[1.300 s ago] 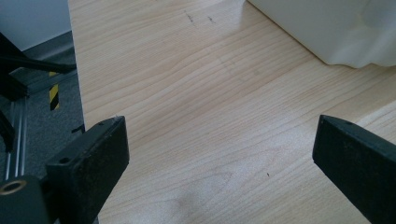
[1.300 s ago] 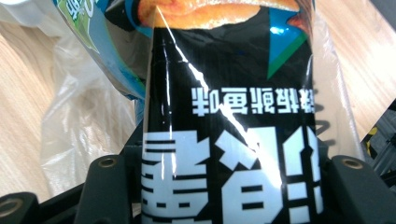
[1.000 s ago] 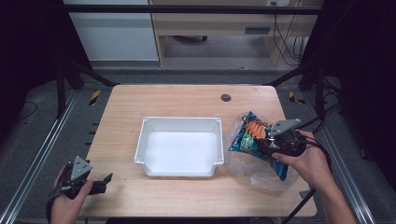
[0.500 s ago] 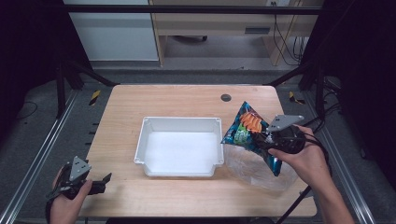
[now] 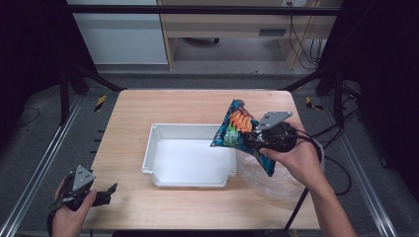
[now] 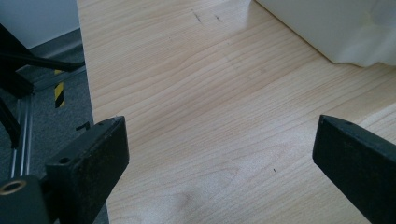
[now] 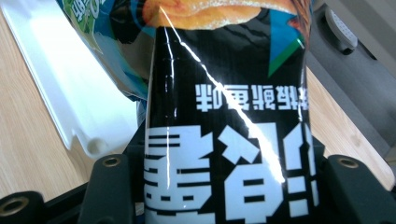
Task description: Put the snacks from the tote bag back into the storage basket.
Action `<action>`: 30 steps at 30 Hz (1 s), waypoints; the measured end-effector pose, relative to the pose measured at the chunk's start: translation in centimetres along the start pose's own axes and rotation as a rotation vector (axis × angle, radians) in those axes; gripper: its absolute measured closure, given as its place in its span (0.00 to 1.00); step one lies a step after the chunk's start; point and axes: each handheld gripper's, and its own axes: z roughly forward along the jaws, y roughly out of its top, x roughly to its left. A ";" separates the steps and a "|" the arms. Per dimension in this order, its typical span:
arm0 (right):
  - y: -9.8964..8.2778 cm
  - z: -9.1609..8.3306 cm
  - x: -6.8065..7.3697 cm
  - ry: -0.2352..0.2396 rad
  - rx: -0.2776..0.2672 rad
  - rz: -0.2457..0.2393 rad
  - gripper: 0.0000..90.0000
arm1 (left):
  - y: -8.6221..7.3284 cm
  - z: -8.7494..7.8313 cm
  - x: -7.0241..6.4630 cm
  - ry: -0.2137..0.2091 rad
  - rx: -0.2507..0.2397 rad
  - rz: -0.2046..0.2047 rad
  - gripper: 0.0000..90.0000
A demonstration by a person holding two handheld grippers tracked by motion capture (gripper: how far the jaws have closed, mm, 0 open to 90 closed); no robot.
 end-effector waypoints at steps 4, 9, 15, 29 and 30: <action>0.8 0.8 0.4 0.015 -0.003 -0.014 0.48 | 0.0 0.0 0.0 -0.004 0.002 0.008 0.04; 1.7 1.6 0.6 0.040 -0.009 -0.020 0.48 | 0.0 0.0 0.0 -0.004 0.000 0.004 0.04; 2.5 2.6 0.9 0.050 -0.007 -0.039 0.48 | 0.1 0.0 0.0 -0.008 0.002 0.004 0.04; 4.0 4.3 1.7 0.079 -0.003 -0.063 0.48 | 0.3 0.2 -0.2 -0.019 0.006 0.017 0.04; 4.2 4.5 1.8 0.082 -0.003 -0.066 0.48 | 0.3 0.2 -0.2 -0.020 0.006 0.018 0.04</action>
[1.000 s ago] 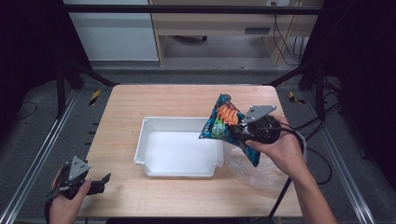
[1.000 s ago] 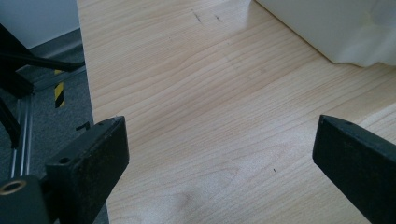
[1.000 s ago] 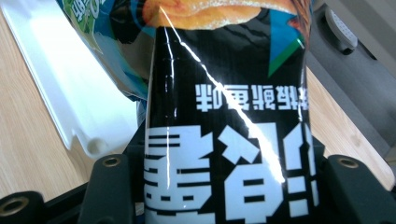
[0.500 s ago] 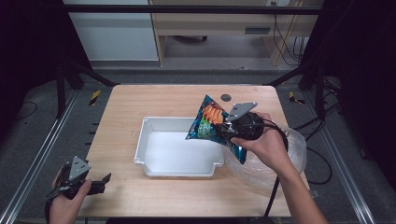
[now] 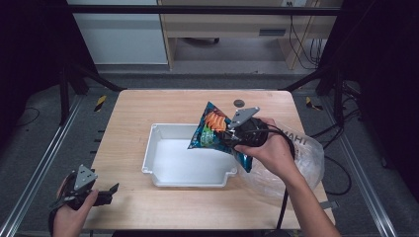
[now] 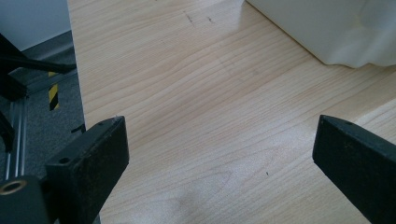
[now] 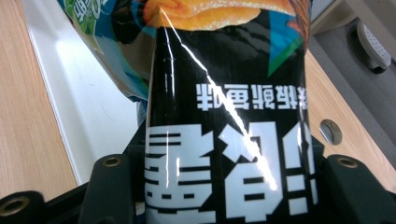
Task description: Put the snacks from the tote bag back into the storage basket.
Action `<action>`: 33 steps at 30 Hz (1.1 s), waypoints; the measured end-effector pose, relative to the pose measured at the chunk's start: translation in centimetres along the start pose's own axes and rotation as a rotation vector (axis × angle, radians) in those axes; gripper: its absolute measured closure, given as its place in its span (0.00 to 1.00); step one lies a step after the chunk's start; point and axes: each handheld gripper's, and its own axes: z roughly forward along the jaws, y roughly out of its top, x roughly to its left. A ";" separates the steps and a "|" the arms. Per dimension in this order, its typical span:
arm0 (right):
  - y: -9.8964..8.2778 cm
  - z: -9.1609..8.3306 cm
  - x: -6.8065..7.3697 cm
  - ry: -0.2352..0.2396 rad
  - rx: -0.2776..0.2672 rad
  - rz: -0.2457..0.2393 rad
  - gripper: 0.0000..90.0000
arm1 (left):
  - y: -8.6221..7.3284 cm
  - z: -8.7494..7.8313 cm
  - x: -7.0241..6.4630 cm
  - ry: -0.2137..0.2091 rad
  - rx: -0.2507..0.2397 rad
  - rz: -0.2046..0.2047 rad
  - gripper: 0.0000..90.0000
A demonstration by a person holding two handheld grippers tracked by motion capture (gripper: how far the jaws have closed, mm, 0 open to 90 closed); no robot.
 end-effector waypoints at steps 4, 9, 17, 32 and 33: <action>0.5 1.0 0.3 0.014 0.010 -0.010 0.48 | 0.1 -0.1 -0.1 -0.005 -0.007 0.001 0.04; 1.3 2.5 0.4 0.034 0.022 -0.015 0.48 | 0.3 0.1 -0.2 -0.024 -0.006 0.010 0.04; 2.7 4.2 1.0 0.054 0.020 -0.026 0.48 | 0.3 0.2 -0.1 -0.032 -0.005 0.014 0.04; 4.0 5.4 1.8 0.074 0.030 -0.069 0.48 | 0.1 -0.4 -0.3 -0.019 -0.017 0.001 0.04; 4.0 5.5 1.8 0.074 0.029 -0.064 0.48 | 0.1 -0.3 -0.3 -0.021 -0.015 0.002 0.04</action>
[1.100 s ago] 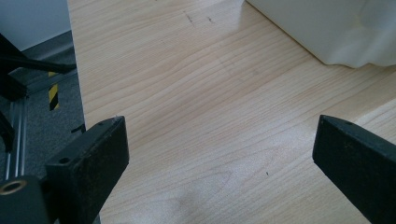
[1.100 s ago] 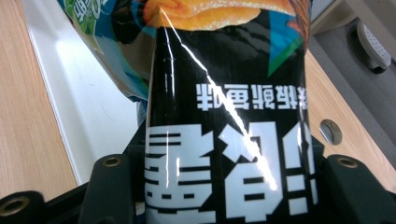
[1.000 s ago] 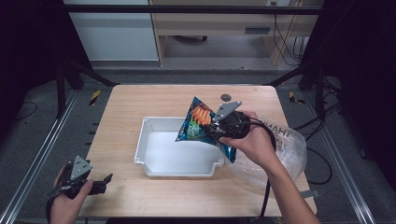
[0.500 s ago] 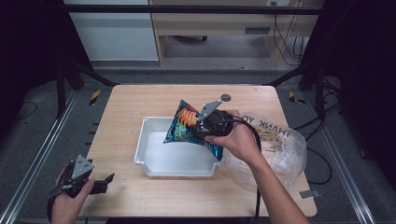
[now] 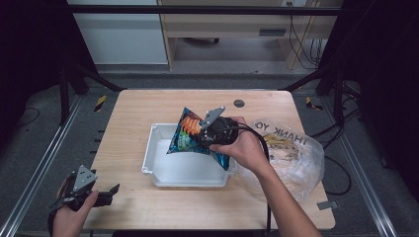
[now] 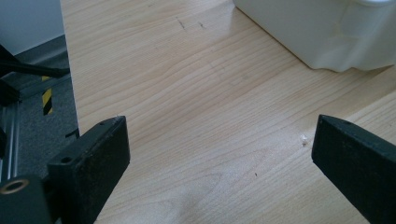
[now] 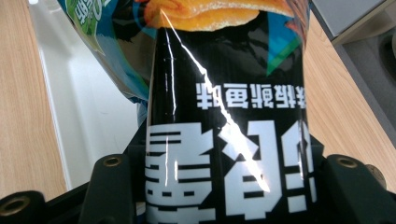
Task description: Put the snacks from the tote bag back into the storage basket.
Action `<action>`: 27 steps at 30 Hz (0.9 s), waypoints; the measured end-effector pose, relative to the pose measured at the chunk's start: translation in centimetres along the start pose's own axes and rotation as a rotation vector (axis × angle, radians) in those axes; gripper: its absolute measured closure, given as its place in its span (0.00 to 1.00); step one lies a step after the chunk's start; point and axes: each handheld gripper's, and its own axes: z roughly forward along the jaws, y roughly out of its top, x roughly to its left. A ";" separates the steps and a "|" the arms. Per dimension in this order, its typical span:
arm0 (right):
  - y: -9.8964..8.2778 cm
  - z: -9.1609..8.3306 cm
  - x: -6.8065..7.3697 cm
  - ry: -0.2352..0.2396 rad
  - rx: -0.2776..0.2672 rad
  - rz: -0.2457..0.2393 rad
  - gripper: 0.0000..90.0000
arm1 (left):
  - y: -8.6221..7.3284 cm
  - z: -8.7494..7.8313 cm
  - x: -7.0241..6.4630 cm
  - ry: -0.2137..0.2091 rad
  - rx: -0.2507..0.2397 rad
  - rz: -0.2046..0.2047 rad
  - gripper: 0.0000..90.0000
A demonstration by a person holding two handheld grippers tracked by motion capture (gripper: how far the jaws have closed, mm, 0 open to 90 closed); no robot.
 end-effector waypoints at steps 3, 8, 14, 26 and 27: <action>0.1 0.4 0.4 0.002 0.000 -0.003 0.48 | 0.1 0.2 0.0 -0.002 0.002 0.004 0.04; 0.1 0.8 0.4 0.008 0.006 -0.015 0.48 | 0.3 0.4 -0.3 -0.005 0.012 0.027 0.04; 0.1 1.7 0.7 0.021 0.026 -0.023 0.48 | 0.3 0.4 -0.2 -0.003 0.013 0.028 0.04; 1.0 3.1 1.4 0.050 0.033 -0.055 0.48 | 0.2 0.4 0.1 -0.001 0.012 0.026 0.04; 1.0 3.1 1.5 0.052 0.035 -0.053 0.48 | 0.2 0.4 0.1 -0.001 0.011 0.026 0.04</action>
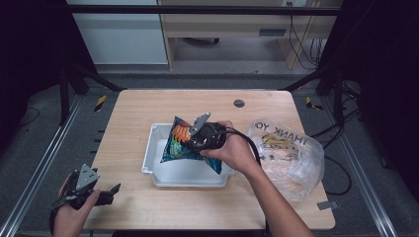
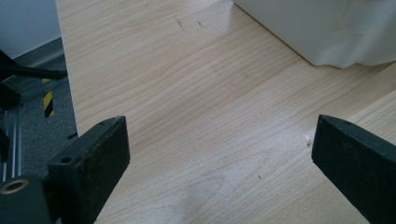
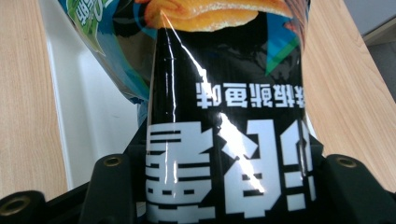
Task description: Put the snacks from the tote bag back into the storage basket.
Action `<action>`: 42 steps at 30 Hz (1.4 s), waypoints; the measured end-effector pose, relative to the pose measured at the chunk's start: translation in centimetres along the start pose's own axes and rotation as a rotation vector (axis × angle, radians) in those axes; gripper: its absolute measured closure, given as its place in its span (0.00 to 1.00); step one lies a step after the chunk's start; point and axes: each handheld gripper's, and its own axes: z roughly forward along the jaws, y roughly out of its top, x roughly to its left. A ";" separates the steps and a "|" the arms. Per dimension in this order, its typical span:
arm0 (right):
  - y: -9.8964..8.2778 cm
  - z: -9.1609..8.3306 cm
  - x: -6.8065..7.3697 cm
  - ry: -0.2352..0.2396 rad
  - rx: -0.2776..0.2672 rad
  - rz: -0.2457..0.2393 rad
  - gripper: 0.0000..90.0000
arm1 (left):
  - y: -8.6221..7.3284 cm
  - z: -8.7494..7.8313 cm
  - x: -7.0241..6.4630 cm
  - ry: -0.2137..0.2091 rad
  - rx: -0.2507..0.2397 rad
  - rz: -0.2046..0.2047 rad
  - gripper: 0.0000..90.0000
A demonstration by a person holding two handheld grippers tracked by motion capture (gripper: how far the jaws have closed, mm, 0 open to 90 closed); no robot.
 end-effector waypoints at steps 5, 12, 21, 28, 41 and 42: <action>0.1 0.3 0.3 0.006 0.009 -0.006 0.48 | 0.0 0.0 0.1 0.002 -0.001 -0.001 0.04; 0.2 0.8 0.6 0.022 0.014 -0.022 0.48 | 0.0 0.0 0.1 0.001 0.001 0.002 0.04; -0.3 2.1 1.1 0.046 0.039 -0.028 0.48 | 0.0 0.0 0.1 0.000 -0.001 0.000 0.04; -0.5 3.0 1.2 0.059 0.055 -0.031 0.48 | 0.0 0.0 0.0 0.000 -0.001 0.005 0.04; -0.5 4.7 1.1 0.083 0.078 -0.039 0.48 | 0.0 0.1 0.0 -0.003 0.007 0.011 0.04; -0.5 4.7 1.1 0.084 0.078 -0.041 0.48 | 0.0 0.1 0.0 -0.004 0.007 0.011 0.04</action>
